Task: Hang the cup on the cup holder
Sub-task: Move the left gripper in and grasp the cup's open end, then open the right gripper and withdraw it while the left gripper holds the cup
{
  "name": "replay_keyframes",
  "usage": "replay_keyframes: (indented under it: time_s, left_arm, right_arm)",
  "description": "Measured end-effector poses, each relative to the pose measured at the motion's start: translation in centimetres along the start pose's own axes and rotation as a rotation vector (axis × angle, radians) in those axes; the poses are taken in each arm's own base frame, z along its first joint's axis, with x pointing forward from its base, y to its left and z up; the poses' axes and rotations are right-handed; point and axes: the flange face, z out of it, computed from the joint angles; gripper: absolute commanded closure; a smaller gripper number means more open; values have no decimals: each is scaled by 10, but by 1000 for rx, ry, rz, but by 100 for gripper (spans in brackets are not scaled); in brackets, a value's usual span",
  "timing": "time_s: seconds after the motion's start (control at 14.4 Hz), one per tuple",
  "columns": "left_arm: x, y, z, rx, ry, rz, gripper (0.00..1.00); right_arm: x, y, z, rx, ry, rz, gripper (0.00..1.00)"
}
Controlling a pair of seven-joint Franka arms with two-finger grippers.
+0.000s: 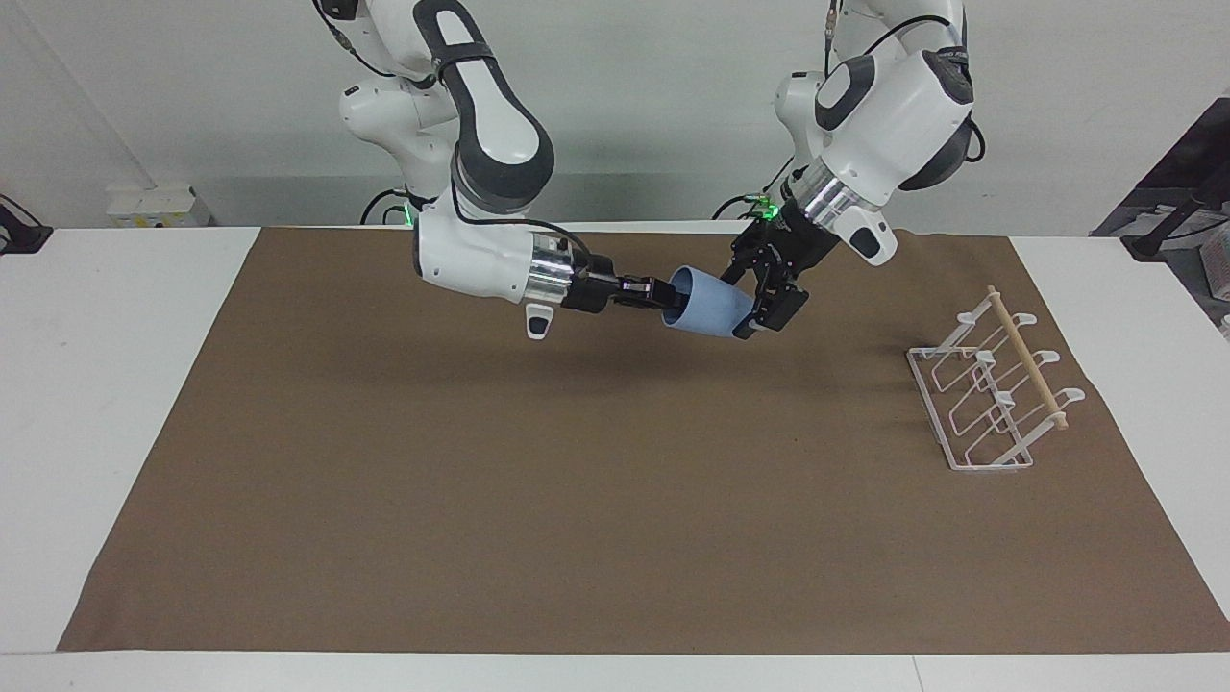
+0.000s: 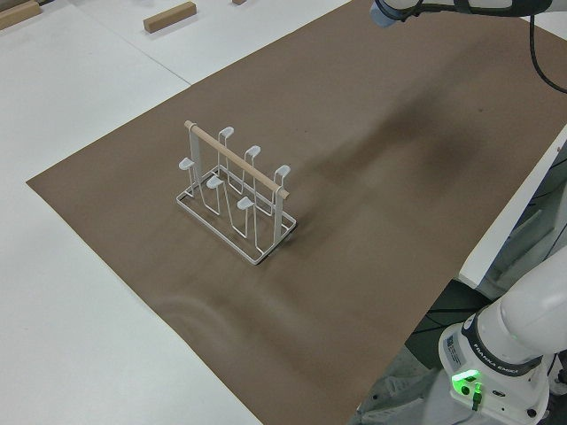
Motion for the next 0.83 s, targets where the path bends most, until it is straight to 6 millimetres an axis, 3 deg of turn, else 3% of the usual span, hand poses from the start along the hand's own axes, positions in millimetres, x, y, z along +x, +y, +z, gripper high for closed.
replay_keyframes:
  time_s: [0.28, 0.69, 0.83]
  left_arm:
    - [-6, -2, 12, 8, -8, -5, 4]
    - [-7, -2, 17, 15, -35, -25, 60]
    - [-7, -2, 17, 15, -35, -25, 60]
  right_arm:
    - [0, 0, 0, 0, 1, 0, 100]
    - [1, 0, -2, 3, 7, 15, 100]
    - [1, 0, -2, 3, 7, 15, 99]
